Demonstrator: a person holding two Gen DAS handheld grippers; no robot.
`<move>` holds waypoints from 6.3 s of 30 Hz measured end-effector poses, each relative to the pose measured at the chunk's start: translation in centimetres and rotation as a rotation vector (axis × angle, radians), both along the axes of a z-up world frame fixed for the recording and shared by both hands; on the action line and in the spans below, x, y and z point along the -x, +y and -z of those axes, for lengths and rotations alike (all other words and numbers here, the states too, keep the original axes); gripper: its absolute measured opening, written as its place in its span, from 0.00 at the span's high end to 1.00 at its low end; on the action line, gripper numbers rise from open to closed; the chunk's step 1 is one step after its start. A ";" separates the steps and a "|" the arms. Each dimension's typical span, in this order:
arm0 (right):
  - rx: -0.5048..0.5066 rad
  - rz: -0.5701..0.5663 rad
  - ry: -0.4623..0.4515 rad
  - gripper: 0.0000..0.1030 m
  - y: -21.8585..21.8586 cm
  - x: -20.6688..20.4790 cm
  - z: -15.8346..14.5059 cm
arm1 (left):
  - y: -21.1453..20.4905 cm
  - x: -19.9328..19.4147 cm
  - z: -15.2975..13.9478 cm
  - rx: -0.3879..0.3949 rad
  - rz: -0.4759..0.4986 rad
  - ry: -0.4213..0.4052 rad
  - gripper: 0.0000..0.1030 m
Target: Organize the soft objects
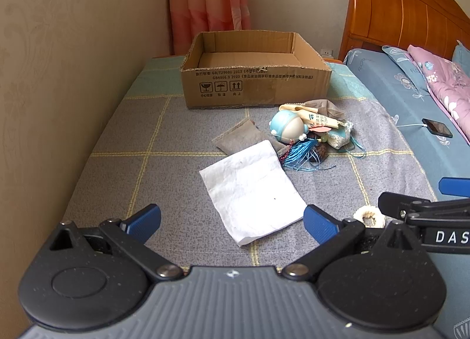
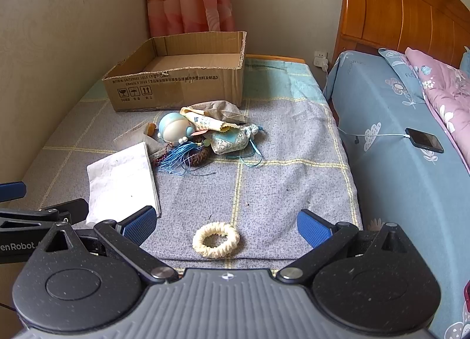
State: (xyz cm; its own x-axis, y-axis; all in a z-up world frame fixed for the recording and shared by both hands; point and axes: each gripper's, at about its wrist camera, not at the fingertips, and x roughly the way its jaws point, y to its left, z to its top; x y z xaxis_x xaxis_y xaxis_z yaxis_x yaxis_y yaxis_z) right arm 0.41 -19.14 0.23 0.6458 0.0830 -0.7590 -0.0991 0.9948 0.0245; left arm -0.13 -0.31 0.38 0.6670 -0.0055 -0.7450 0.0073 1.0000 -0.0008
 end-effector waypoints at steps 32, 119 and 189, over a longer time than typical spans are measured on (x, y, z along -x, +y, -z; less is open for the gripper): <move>0.012 -0.010 -0.022 0.00 -0.1 0.0 -0.2 | -0.3 -0.1 -0.2 -0.008 0.000 -0.005 0.01; 0.047 -0.342 -0.031 0.00 -1.3 -1.6 7.5 | -1.8 -8.4 7.2 0.023 0.183 0.103 0.00; 0.110 -0.459 -0.177 0.55 0.0 -1.2 3.2 | -2.6 -7.1 0.3 -0.137 0.288 -0.023 0.86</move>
